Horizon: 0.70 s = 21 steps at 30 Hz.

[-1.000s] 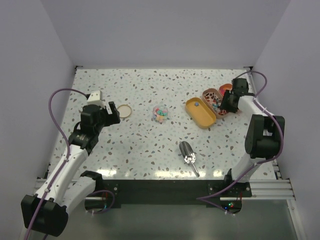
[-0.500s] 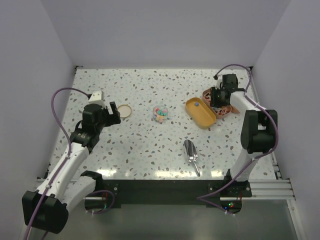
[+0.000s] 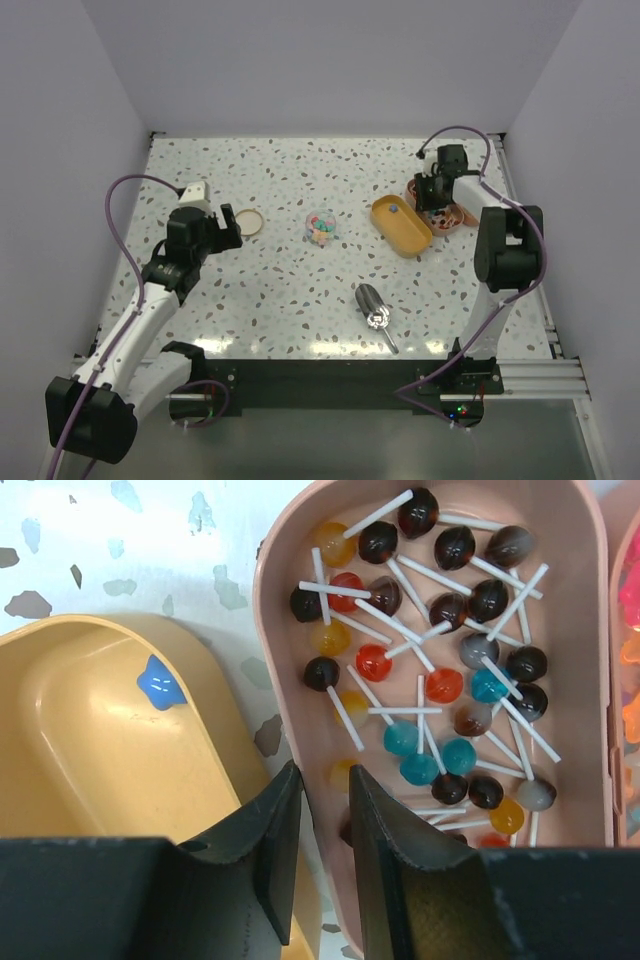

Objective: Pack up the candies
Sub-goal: Pick up the storage box at the center of the board.

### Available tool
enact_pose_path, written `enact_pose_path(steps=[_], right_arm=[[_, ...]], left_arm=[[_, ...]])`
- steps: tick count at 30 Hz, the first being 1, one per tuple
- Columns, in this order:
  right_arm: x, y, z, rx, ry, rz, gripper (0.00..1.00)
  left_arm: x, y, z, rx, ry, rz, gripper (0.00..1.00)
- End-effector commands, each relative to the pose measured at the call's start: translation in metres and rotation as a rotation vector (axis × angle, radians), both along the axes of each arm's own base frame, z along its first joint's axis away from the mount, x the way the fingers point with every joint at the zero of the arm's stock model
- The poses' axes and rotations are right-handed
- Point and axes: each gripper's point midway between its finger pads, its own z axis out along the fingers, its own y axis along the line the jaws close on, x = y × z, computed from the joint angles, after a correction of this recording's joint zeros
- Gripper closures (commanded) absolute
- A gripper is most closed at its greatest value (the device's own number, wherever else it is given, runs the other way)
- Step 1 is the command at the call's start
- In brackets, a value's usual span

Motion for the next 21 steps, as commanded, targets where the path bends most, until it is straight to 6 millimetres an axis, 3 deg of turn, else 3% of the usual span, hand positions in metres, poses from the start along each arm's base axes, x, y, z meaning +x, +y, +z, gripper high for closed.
enact_pose_path(steps=[1, 5, 7, 10, 17, 20, 21], right_arm=[[0.009, 0.002, 0.001, -0.007, -0.007, 0.055, 0.71], [0.010, 0.007, 0.002, -0.020, -0.008, 0.089, 0.85], [0.008, 0.010, 0.007, -0.054, -0.016, 0.112, 0.94], [0.007, 0.013, 0.025, -0.133, -0.052, 0.135, 0.99], [0.000, 0.016, 0.079, -0.301, -0.156, 0.137, 1.00], [-0.009, 0.028, 0.105, -0.314, -0.196, 0.154, 1.00], [-0.013, 0.042, 0.110, -0.315, -0.208, 0.182, 1.00]], left_arm=[[0.006, -0.001, 0.007, 0.009, -0.036, -0.007, 0.10], [0.006, 0.000, 0.007, 0.010, -0.034, -0.006, 0.10], [0.006, 0.000, 0.007, 0.009, -0.034, -0.007, 0.10], [0.006, -0.001, 0.007, 0.008, -0.034, -0.010, 0.10], [0.006, -0.002, 0.010, 0.003, -0.042, -0.015, 0.10], [0.006, -0.003, 0.010, 0.002, -0.042, -0.018, 0.10], [0.006, -0.003, 0.010, 0.000, -0.042, -0.017, 0.10]])
